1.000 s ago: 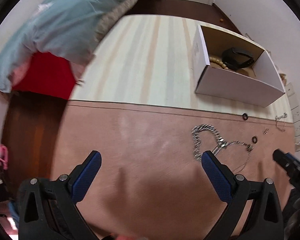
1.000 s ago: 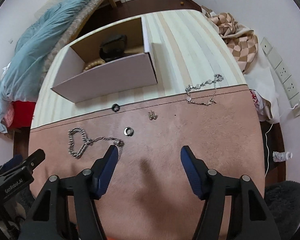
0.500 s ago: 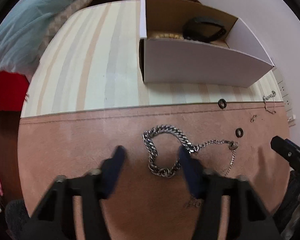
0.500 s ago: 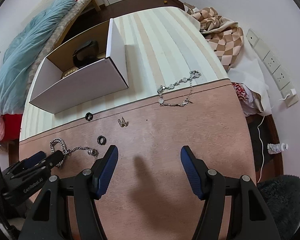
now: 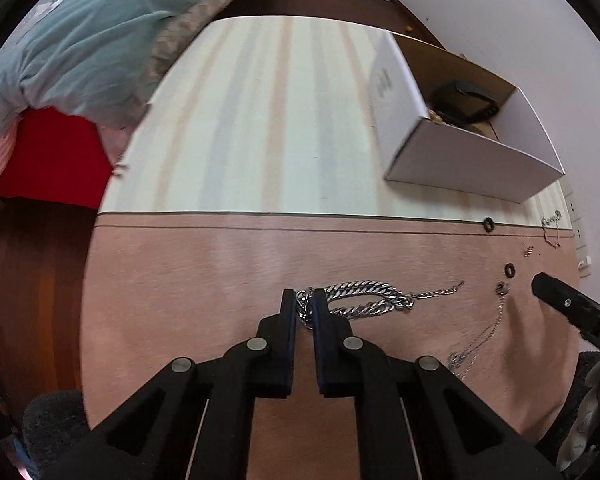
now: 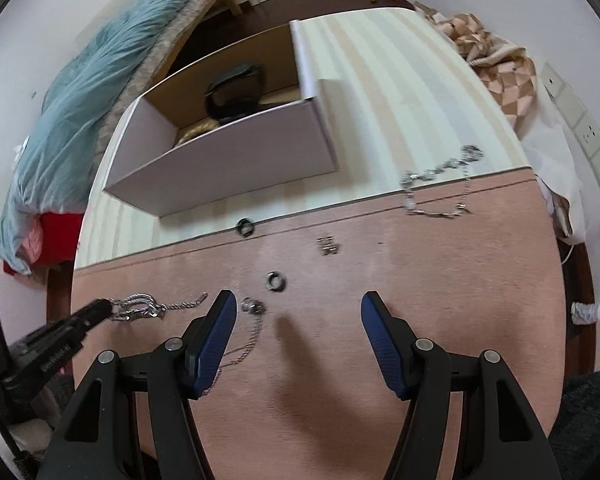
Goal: Organize jewelry
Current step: 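Grasp the silver heart chain bracelet with the left tool while the right tool grasps a small silver earring, then carry heart chain and earring into the box and open both tools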
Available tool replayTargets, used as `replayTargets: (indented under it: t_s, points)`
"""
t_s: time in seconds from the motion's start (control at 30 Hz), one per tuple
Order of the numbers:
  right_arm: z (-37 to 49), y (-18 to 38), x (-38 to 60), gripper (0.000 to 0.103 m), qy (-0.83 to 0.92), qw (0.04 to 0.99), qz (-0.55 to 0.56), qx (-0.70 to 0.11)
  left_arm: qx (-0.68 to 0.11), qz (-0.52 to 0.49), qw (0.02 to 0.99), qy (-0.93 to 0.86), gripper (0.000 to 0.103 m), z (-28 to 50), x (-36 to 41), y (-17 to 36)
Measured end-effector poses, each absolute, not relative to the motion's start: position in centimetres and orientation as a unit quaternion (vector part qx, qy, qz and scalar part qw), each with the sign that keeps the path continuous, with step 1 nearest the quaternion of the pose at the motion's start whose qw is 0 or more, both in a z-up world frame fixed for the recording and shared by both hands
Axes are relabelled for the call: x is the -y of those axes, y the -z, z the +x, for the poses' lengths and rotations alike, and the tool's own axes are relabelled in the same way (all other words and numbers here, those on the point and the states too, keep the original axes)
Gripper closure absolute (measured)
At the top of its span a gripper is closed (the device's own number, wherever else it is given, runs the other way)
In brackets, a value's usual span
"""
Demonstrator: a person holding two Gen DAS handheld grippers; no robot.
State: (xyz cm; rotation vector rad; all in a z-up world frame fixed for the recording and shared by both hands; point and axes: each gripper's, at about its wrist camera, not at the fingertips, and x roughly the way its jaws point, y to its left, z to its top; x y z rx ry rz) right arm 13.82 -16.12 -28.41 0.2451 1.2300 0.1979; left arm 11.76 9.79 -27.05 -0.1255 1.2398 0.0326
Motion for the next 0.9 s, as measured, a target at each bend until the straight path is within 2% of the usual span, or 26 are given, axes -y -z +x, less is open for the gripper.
replayTargets:
  t_s: [0.07,0.17,0.27,0.3,0.53,0.9]
  points:
    - [13.9,28.7,14.6,0.036,-0.100,0.808,0.094,-0.574,-0.578,-0.059,0.814,-0.020,0.102,11.5,-10.3,26.9]
    - [13.9,29.4,12.8,0.045,-0.105,0.809,0.061,-0.575,-0.577,-0.062,0.814,-0.020,0.102,10.9,-10.7,26.8]
    - [13.8,29.9,10.9,0.070,-0.100,0.820,0.005,-0.564,-0.575,-0.061,0.816,-0.018,0.102,10.8,-10.5,26.5]
    - [13.7,29.9,10.6,0.088,-0.095,0.822,-0.008,-0.562,-0.573,-0.065,0.817,-0.015,0.102,10.8,-10.5,26.4]
    - [13.2,27.8,11.5,0.090,-0.106,0.829,0.036,-0.547,-0.552,-0.090,0.829,0.014,0.102,11.1,-9.5,22.7]
    - [13.4,20.2,13.1,0.091,-0.166,0.837,0.108,-0.510,-0.498,-0.120,0.856,0.070,0.102,12.5,-8.4,14.7]
